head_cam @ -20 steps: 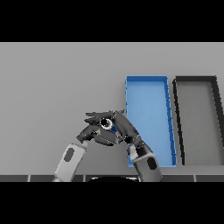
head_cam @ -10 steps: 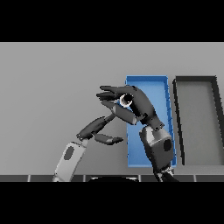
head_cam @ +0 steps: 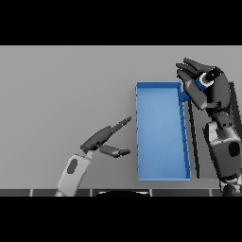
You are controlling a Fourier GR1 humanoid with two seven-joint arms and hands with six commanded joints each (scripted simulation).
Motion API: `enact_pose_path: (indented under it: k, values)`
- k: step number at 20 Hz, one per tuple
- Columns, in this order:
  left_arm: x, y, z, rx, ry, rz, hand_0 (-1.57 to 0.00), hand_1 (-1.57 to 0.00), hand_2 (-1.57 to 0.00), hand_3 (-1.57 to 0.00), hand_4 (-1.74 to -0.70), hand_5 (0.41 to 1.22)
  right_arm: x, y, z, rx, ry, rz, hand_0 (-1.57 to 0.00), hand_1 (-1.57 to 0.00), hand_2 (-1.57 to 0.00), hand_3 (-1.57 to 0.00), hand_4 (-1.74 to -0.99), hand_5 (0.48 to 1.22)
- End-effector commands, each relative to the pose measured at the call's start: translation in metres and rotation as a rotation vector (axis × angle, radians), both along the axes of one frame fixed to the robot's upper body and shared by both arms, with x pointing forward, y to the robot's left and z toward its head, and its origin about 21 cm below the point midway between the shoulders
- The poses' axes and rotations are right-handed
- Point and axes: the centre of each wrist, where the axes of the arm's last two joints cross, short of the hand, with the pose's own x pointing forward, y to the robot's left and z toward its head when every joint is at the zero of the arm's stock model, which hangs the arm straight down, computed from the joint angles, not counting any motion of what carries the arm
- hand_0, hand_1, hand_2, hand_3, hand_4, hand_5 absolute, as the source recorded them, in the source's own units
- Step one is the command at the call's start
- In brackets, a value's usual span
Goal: Pick up the blue pipe and place it into the blue bin.
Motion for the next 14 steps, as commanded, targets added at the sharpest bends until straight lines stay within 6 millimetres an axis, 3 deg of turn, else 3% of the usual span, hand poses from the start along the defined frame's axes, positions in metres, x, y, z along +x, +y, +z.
enact_pose_path:
  k: [1, 8, 14]
  values:
    - [-0.001, -0.003, 0.0, 0.009, -0.001, 0.001, 0.0, 0.0, 0.0, 0.0, -0.87, 0.413, -0.004, -0.009, -0.009, 0.015, 0.039, -0.022, -1.57, -1.57, -1.57, -1.57, -1.741, 1.221]
    - [-0.002, -0.005, -0.001, 0.018, 0.016, -0.007, 0.0, 0.0, 0.0, 0.0, -0.87, 0.422, -0.037, -0.036, -0.078, 0.085, 0.289, -0.166, -1.57, -1.57, -1.57, -1.57, -1.741, 1.221]
    - [-0.005, -0.004, 0.0, 0.008, 0.013, 0.0, 0.0, 0.0, 0.0, 0.0, -0.88, 0.427, -0.066, -0.04, -0.145, 0.152, 0.553, -0.333, -1.57, -1.57, -1.57, -1.57, -1.741, 1.221]
